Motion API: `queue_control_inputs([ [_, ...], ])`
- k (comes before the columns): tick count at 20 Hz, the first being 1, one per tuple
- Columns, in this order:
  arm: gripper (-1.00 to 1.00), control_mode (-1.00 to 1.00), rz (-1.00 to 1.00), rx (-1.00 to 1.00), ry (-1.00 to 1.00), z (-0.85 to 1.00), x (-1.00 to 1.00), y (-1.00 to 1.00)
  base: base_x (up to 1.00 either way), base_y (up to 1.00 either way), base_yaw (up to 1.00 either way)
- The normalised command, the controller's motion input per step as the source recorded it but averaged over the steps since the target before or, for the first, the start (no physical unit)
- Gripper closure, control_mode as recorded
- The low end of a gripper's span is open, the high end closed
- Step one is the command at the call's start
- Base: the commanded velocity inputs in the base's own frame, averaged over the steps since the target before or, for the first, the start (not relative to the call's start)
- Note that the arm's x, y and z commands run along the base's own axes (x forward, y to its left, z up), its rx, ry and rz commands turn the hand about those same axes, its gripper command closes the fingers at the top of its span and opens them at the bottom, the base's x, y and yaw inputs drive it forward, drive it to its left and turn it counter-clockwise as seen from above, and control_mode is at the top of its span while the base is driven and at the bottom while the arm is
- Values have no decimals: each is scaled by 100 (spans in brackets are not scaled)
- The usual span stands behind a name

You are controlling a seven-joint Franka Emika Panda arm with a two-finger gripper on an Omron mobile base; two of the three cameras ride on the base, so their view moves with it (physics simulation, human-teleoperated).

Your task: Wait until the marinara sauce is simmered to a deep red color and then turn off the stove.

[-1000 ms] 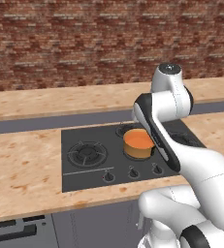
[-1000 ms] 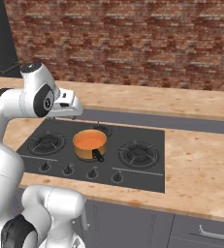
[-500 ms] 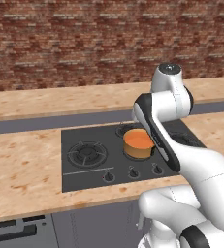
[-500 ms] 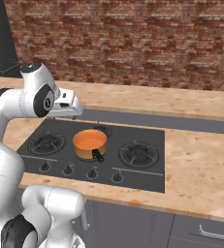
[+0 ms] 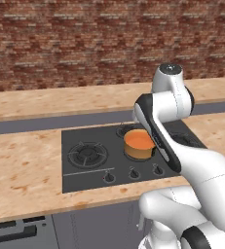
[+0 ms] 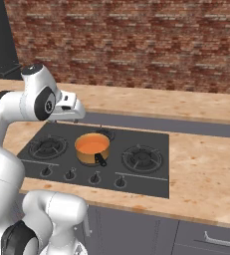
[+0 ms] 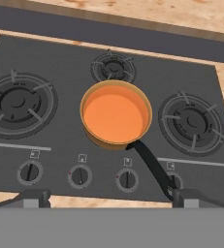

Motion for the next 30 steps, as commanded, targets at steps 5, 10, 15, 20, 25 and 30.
queue_control_inputs([
  [5, -100, -100, 0, 0, 0, 0, 0, 0, 0, 0, 0],
  [10, -100, -100, 0, 0, 0, 0, 0, 0, 0, 0, 0],
  [15, -100, -100, 0, 0, 0, 0, 0, 0, 0, 0, 0],
  [20, -100, -100, 0, 0, 0, 0, 0, 0, 0, 0, 0],
  [25, -100, -100, 0, 0, 0, 0, 0, 0, 0, 0, 0],
  [30, -100, -100, 0, 0, 0, 0, 0, 0, 0, 0, 0],
])
